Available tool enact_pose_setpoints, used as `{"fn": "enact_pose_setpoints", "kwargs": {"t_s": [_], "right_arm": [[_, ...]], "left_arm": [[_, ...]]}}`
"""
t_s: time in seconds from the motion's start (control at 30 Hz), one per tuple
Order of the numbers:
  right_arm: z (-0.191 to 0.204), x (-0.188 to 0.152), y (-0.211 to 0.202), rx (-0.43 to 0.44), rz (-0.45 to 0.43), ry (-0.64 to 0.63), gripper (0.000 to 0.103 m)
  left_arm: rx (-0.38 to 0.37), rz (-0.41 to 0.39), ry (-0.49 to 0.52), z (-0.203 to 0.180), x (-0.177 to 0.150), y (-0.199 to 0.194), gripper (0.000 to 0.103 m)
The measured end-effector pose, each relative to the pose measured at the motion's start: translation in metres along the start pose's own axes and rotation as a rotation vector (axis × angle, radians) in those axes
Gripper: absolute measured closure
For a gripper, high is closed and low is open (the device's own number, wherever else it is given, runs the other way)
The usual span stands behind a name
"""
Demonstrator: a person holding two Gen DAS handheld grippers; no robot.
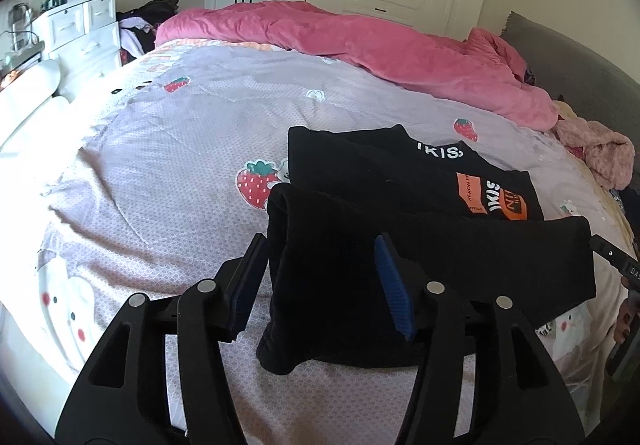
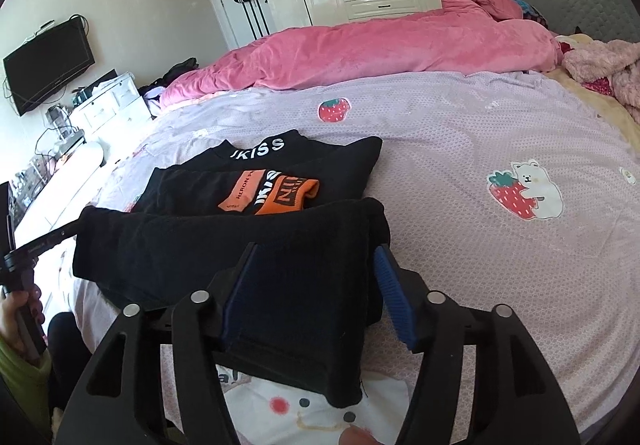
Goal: Fold small clothes
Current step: 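Lift the hem with both grippers and fold it toward the collar, then carry the held hem over the body toward the IKISS collar with both grippers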
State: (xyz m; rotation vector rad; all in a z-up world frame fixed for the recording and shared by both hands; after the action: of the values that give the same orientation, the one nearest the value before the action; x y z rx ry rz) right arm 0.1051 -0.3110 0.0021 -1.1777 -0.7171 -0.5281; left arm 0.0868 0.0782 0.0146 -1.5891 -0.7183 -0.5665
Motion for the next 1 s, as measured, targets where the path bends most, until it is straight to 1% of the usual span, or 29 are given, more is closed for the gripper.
{"fn": "enact_pose_setpoints", "kwargs": {"t_s": [0.07,0.13,0.23,0.37,0.4,0.43,0.6,0.67,0.7,0.73,0.77,0.8,0.83,0.87,0.9,1.0], "right_arm": [[0.001,-0.002,-0.002,-0.006,0.004,-0.002,0.04],[0.0,-0.005,-0.004,-0.009,0.009,-0.001,0.039],[-0.004,-0.01,-0.006,-0.016,0.015,0.007,0.038],[-0.007,-0.022,-0.009,-0.012,0.042,0.016,0.037],[-0.006,-0.025,-0.009,-0.008,0.051,0.014,0.037],[-0.006,-0.03,-0.008,-0.003,0.06,0.014,0.037],[-0.002,-0.048,-0.003,0.029,0.111,0.025,0.037],[-0.004,-0.053,-0.001,0.035,0.128,0.043,0.037],[-0.006,-0.055,0.001,0.042,0.138,0.058,0.038],[-0.008,-0.057,0.001,0.045,0.145,0.067,0.044],[-0.01,-0.058,0.002,0.048,0.148,0.076,0.05],[-0.011,-0.059,0.003,0.05,0.154,0.08,0.063],[-0.011,-0.059,0.003,0.05,0.16,0.08,0.077],[-0.011,-0.06,0.003,0.05,0.165,0.078,0.083],[-0.011,-0.061,0.004,0.057,0.172,0.075,0.091],[-0.008,-0.058,0.0,0.074,0.167,0.059,0.092]], "left_arm": [[-0.002,0.001,0.003,0.0,-0.003,-0.004,0.05],[-0.003,0.0,0.0,0.003,-0.006,-0.009,0.047],[-0.006,0.002,-0.027,0.012,-0.013,-0.015,0.047],[-0.07,0.035,-0.079,0.019,-0.025,-0.019,0.047],[-0.096,0.046,-0.095,0.02,-0.028,-0.018,0.047],[-0.105,0.054,-0.102,0.019,-0.03,-0.016,0.047],[-0.112,0.104,-0.097,0.011,-0.04,0.002,0.047],[-0.103,0.126,-0.088,0.007,-0.043,0.011,0.047],[-0.099,0.133,-0.086,0.005,-0.045,0.015,0.047],[-0.096,0.135,-0.087,0.005,-0.046,0.016,0.047],[-0.092,0.137,-0.09,0.006,-0.047,0.019,0.049],[-0.091,0.137,-0.095,0.006,-0.047,0.02,0.053],[-0.091,0.137,-0.097,0.007,-0.047,0.02,0.07],[-0.091,0.136,-0.098,0.007,-0.046,0.02,0.094],[-0.096,0.132,-0.097,0.007,-0.045,0.019,0.102],[-0.103,0.103,-0.085,0.004,-0.04,0.009,0.103]]}}
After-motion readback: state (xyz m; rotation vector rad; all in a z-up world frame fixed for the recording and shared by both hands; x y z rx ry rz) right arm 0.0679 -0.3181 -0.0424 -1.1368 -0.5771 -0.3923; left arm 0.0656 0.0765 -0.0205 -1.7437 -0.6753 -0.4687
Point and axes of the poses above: each gripper's, at about its wrist camera, not at the fingertips, and y roughly the way its jaws point, z to its left, x to its top, the point moved 4 cm from there along y, roughly the way its jaws point, and after that the axes turned 1 degree about -y, right-handed, at the moved point
